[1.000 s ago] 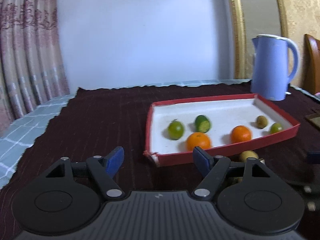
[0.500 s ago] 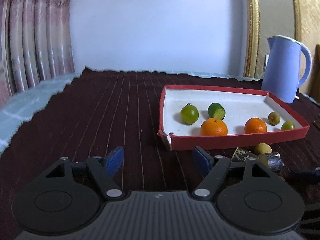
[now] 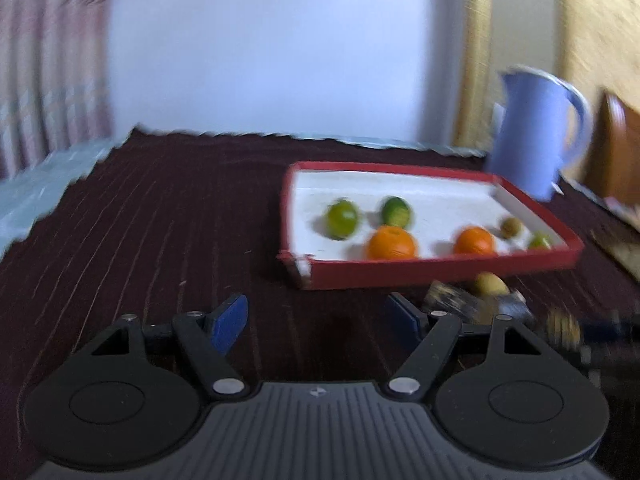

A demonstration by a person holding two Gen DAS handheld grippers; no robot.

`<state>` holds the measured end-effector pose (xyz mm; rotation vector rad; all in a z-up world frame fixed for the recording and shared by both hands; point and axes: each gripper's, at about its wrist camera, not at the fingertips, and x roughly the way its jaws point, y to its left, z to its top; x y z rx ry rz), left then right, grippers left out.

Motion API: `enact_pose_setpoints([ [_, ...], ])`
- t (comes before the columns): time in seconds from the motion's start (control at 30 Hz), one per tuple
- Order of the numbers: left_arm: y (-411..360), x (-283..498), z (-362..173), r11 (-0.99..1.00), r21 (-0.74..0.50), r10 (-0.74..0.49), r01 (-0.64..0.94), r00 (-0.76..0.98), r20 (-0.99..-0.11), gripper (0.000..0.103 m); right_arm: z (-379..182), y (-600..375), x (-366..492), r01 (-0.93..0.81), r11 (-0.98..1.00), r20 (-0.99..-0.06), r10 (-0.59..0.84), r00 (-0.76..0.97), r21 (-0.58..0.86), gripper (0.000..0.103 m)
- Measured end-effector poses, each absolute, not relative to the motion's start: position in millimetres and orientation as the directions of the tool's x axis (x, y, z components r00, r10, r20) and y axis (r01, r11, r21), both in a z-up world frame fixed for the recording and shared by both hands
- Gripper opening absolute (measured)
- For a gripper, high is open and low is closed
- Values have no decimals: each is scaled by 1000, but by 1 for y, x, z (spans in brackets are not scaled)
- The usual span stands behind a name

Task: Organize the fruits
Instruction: 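Grasp the dark dried fruit with the right tool while the left tool grasps a black cylinder piece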

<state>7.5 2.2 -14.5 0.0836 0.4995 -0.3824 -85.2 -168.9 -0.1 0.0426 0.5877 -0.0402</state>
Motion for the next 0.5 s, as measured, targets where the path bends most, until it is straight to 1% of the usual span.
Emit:
enact_pose_setpoints([
  [0.1,-21,-9,-13,874,142,-356,465,811,-464,76,-1,-188,-89,94,994,-548,-48,835,56,41],
  [0.2,-45,-16,-14,820,262,-357,508,813,-459,76,-5,-199,-91,98,991,-543,-31,839,95,41],
  [0.27,-57,-16,-13,800,295,-359,522,811,-461,76,-8,-202,-92,94,990,-540,-22,841,105,41],
  [0.5,-76,-7,-17,737,350,-380,579,782,-493,76,-14,-209,-93,99,986,-530,-15,848,130,41],
])
